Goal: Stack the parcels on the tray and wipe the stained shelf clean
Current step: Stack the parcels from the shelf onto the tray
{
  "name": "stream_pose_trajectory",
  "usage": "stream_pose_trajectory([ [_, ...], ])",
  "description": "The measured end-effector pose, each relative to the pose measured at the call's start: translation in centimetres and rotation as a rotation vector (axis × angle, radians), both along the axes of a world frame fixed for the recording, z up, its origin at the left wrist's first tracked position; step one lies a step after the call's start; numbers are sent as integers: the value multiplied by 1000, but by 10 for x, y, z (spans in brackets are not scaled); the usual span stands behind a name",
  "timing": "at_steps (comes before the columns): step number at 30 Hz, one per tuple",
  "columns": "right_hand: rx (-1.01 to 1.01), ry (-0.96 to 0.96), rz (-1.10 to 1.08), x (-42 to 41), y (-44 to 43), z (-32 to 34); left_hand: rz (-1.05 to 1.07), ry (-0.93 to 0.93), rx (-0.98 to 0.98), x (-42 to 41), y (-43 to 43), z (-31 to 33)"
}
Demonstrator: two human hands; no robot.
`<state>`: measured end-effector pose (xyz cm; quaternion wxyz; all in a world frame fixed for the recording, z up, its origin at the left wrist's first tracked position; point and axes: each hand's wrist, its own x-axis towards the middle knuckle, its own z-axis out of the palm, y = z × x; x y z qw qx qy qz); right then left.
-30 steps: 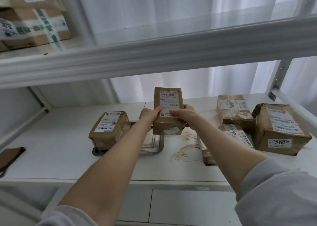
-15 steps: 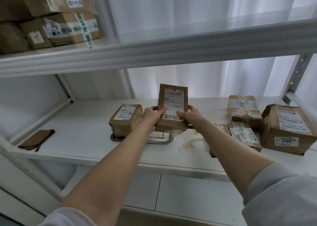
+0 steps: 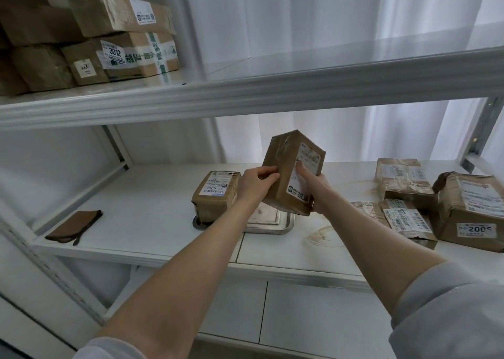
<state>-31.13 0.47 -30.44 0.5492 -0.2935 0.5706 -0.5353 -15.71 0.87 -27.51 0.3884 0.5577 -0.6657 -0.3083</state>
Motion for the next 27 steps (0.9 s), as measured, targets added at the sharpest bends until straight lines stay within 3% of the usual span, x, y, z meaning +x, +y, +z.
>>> stream_pose_trajectory([
  [7,43,-67,-14,25,-9,0,-137,100,10,20,-7,5],
  [16,42,-31,-64,38,-2,14,-161,-59,-66,28,-18,6],
  [27,-36,-31,-279,22,2,11,-178,141,106,32,-42,1],
])
